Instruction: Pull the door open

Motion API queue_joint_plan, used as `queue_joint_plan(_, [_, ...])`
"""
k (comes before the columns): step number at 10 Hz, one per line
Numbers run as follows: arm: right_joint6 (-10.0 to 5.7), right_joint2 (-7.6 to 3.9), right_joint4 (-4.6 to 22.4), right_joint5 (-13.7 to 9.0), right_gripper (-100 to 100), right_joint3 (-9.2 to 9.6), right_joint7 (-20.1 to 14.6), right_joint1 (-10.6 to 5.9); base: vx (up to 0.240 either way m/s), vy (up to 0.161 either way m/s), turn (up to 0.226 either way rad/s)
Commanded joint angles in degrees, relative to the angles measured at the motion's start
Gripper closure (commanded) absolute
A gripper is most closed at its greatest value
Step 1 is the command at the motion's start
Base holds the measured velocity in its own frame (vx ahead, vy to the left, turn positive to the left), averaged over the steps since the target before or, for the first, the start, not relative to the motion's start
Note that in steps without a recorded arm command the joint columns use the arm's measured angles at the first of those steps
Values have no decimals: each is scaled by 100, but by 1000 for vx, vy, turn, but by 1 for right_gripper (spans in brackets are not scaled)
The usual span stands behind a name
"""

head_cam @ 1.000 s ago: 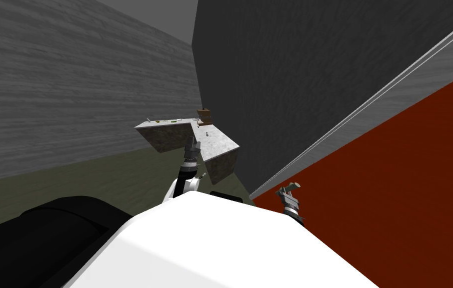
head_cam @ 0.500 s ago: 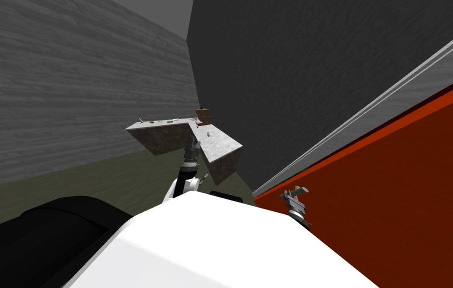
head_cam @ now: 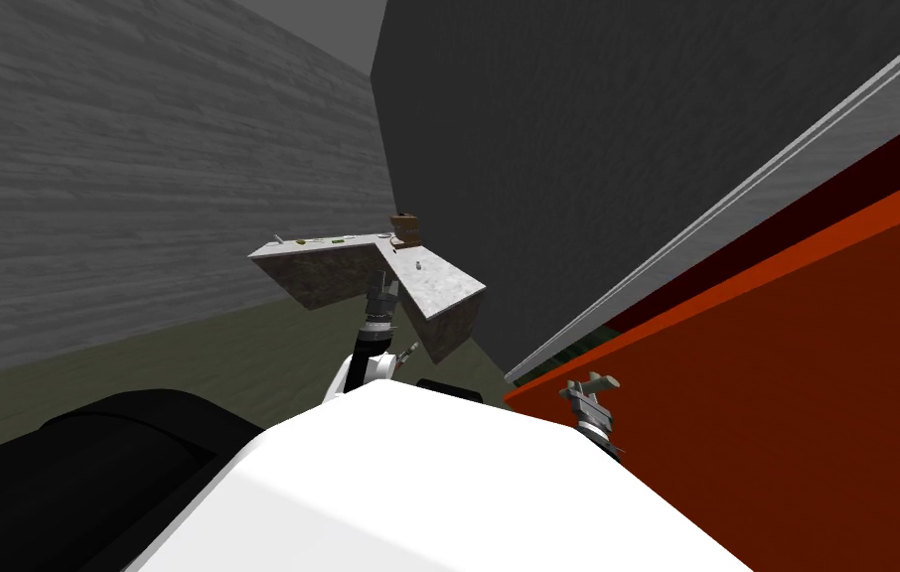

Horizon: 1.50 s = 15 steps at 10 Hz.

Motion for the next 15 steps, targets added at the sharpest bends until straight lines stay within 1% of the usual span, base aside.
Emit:
queue_joint_plan(1, [-71,-26,-11,58,100,81,-74,36,-188,27,48])
queue_joint_plan(7, [-337,-171,-145,317,100,447,-398,265,-206,37,30])
queue_joint_plan(8, [-332,-156,-92,291,100,406,-362,209,-98,20,0])
queue_joint_plan(9, [-437,-186,-117,385,100,531,-448,283,-153,-7,45])
queue_joint_plan(11, [-549,-233,-157,482,100,654,-535,355,-235,-23,46])
queue_joint_plan(12, [-580,-246,-169,508,100,687,-558,375,-186,-30,35])
queue_joint_plan(13, [-702,-297,-213,612,100,821,-653,453,-218,-16,52])
queue_joint_plan(15, [-823,-348,-256,716,100,953,-746,530,-242,-11,32])
